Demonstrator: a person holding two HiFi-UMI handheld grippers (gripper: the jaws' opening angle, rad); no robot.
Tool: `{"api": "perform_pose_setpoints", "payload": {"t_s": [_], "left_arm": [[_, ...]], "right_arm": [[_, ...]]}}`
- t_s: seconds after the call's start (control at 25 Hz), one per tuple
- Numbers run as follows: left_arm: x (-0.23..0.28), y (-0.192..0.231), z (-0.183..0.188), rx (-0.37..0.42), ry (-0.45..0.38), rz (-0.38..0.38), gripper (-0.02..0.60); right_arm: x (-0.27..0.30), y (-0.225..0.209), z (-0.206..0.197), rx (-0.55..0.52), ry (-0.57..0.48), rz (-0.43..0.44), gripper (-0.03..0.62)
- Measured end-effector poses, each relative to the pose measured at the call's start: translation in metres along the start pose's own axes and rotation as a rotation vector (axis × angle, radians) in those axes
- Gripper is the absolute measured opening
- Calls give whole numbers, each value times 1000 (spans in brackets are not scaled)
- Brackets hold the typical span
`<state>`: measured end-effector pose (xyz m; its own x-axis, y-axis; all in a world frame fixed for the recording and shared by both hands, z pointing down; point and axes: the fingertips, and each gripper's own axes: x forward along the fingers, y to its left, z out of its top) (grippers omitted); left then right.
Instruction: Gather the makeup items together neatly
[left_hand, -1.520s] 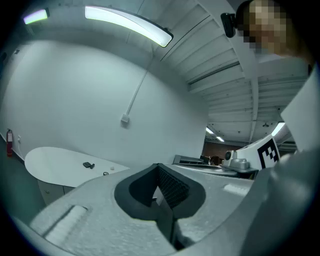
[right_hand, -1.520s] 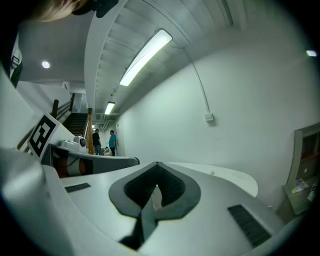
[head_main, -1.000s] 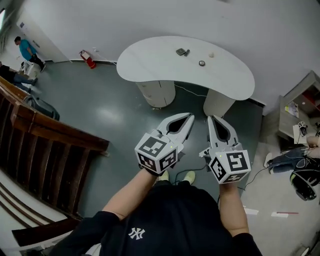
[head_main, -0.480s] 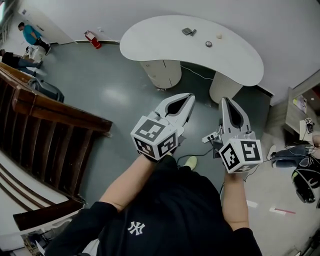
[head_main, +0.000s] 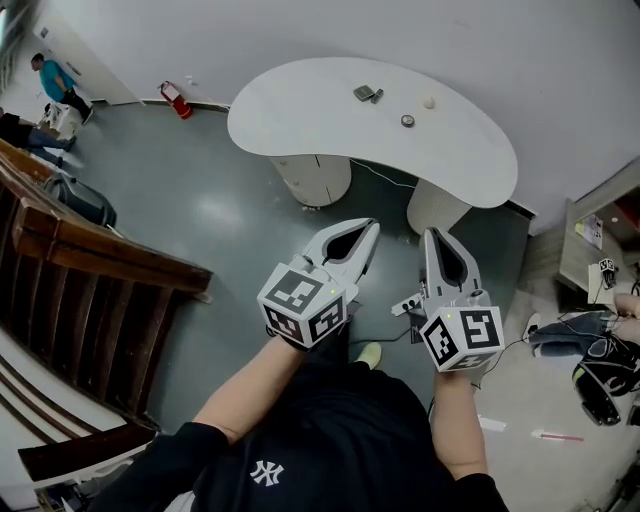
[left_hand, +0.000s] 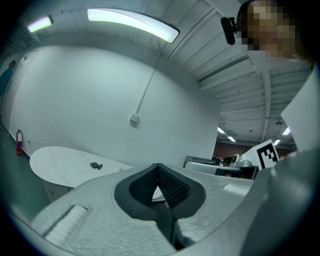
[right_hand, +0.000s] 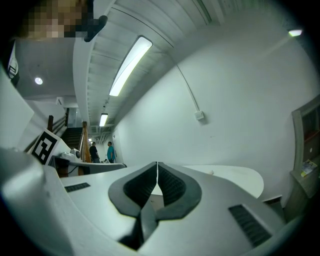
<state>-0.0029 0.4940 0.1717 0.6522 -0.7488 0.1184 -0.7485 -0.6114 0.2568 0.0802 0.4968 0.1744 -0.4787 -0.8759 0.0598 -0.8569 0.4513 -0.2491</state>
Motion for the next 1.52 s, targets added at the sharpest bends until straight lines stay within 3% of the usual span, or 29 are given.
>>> {"api": "perform_pose_setpoints", "payload": {"t_s": [0.32, 0.68, 0.88, 1.24, 1.52], "left_arm": [[56, 83, 14, 2, 8, -26, 8], [117, 178, 36, -7, 30, -106, 8], [144, 201, 40, -2, 38, -154, 8], [177, 229, 39, 30, 50, -158, 8], [236, 236, 20, 14, 75, -176, 8]], "right_arm": [[93, -15, -7, -16, 51, -24, 15], [207, -24, -12, -43, 103, -89, 15], [243, -33, -10, -70, 109, -125, 18], [288, -49, -13, -106, 138, -130, 58], [319, -101, -31, -84, 171, -120, 74]]}}
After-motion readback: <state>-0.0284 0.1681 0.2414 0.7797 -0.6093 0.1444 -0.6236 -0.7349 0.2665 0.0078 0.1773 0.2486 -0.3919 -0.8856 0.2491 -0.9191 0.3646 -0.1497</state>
